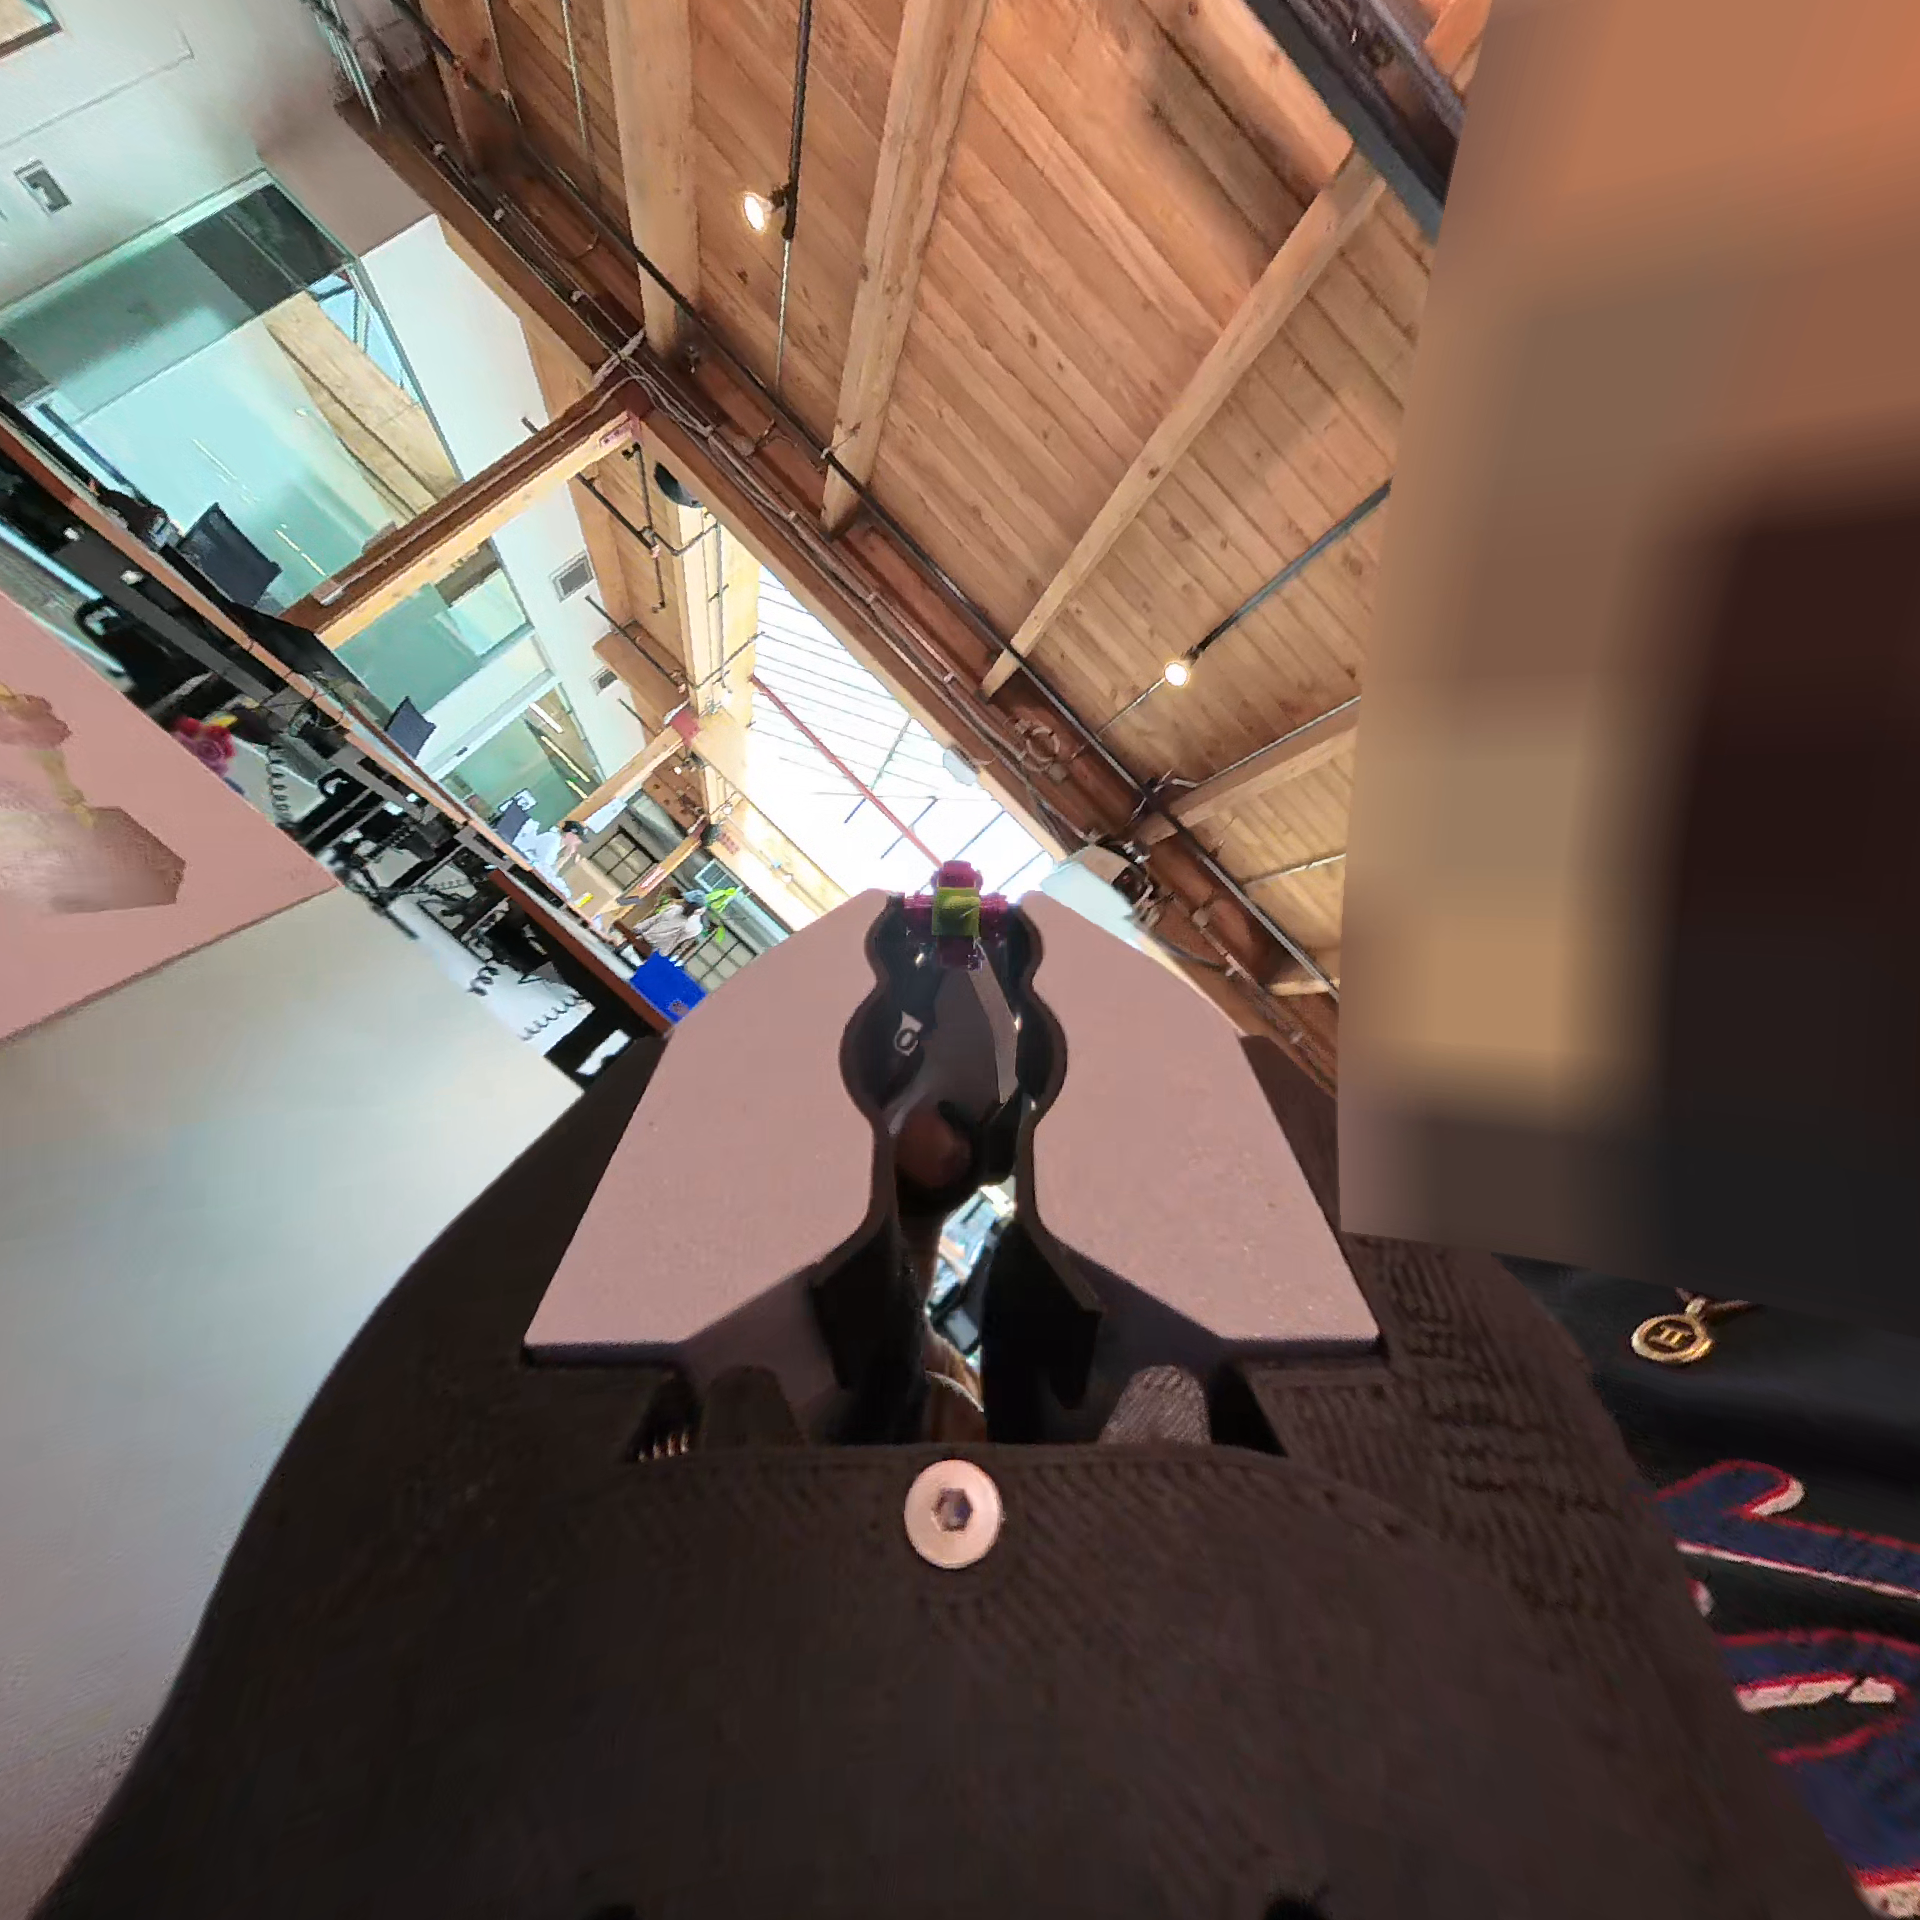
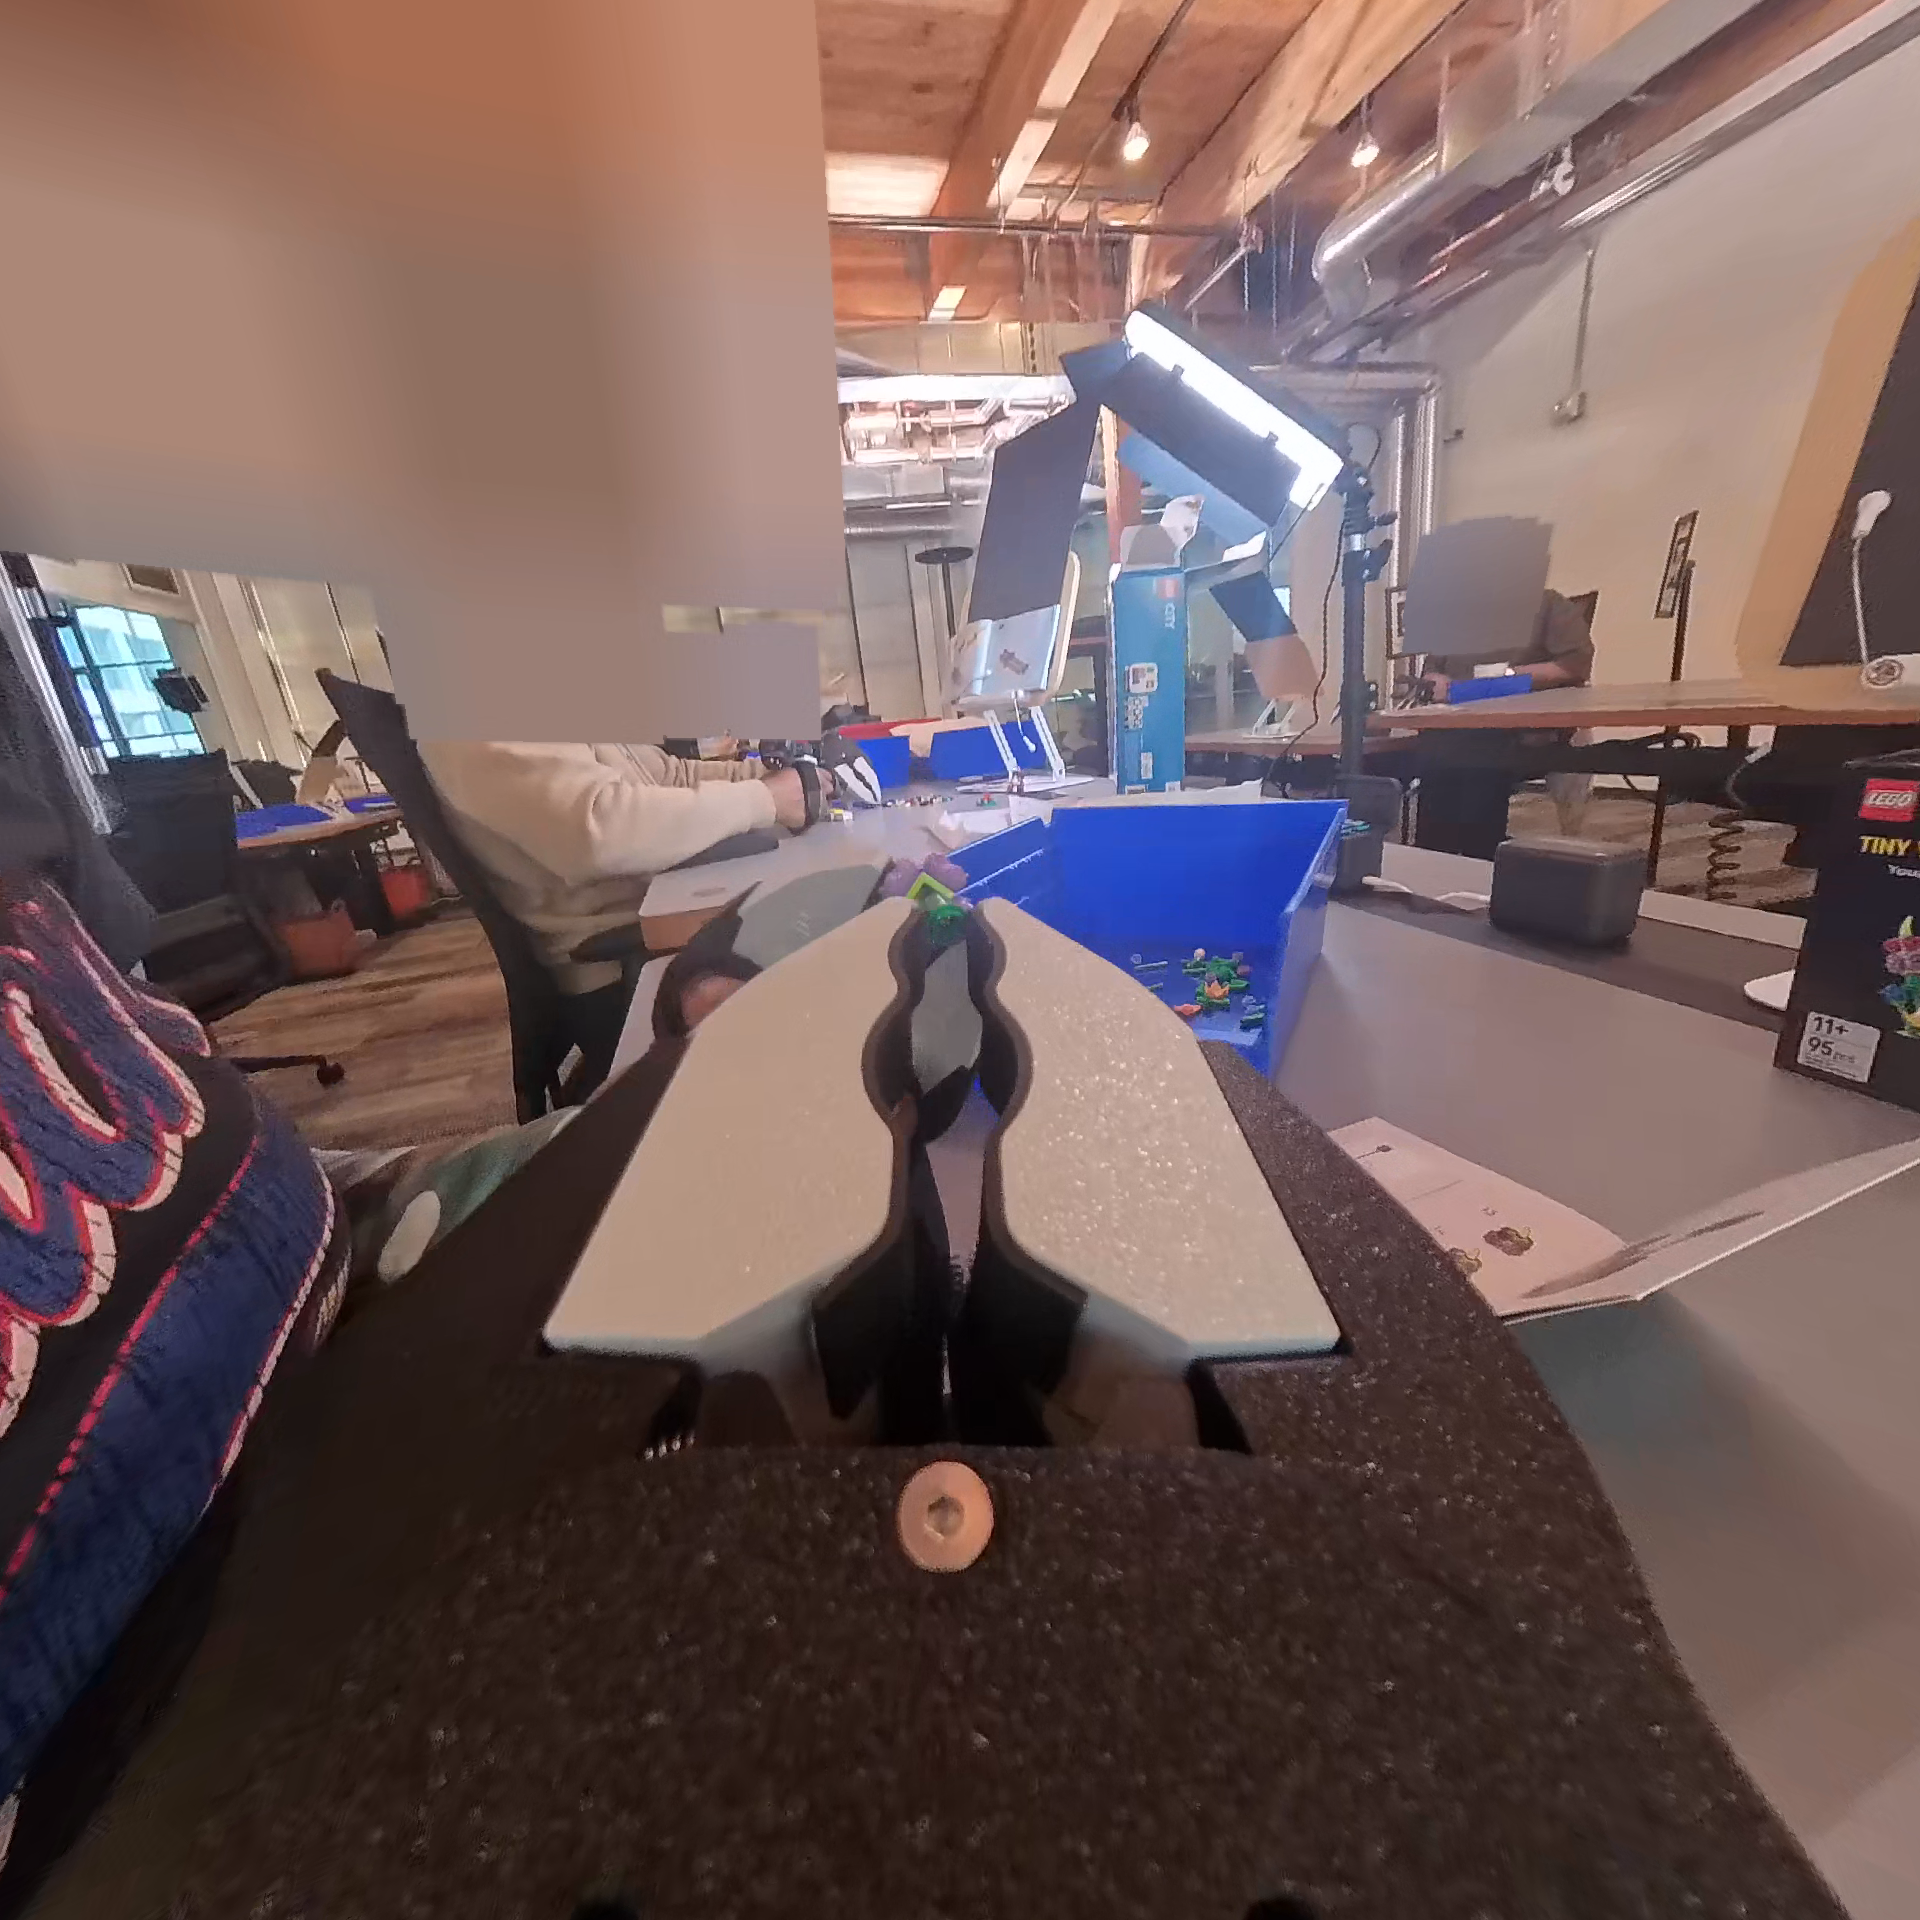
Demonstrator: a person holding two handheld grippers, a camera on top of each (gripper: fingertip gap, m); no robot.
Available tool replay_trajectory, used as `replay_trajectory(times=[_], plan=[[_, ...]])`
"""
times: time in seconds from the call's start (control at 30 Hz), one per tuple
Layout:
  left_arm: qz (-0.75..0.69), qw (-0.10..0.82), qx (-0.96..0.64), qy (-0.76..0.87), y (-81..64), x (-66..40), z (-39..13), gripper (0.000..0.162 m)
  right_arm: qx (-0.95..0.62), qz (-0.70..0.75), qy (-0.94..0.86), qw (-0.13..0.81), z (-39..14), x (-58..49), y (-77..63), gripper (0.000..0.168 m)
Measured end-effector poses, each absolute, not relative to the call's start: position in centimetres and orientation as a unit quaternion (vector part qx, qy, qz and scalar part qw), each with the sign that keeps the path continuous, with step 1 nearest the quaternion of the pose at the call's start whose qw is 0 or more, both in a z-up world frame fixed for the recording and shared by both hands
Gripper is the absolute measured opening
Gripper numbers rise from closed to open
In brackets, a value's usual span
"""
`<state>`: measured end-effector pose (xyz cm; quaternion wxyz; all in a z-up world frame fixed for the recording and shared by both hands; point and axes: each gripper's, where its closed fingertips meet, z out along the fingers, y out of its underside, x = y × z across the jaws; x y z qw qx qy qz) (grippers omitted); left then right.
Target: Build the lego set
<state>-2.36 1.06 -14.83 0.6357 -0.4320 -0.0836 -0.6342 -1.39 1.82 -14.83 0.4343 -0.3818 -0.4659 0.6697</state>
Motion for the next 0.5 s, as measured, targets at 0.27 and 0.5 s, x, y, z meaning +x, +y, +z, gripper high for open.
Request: replay_trajectory(times=[0.27, 0.5], plan=[[-0.597, 0.66, -0.454, -0.047, 0.9, -3.0, -15.3, 0.018, -0.395, 0.694, -0.449, 0.402, -16.2, -2.3, 2.1, 0.008], [-0.601, 0.657, -0.45, -0.068, 1.3, -3.7, -15.7, 0.017, -0.411, 0.692, -0.448, 0.389, -16.7, -2.4, 2.1, 0.008]])
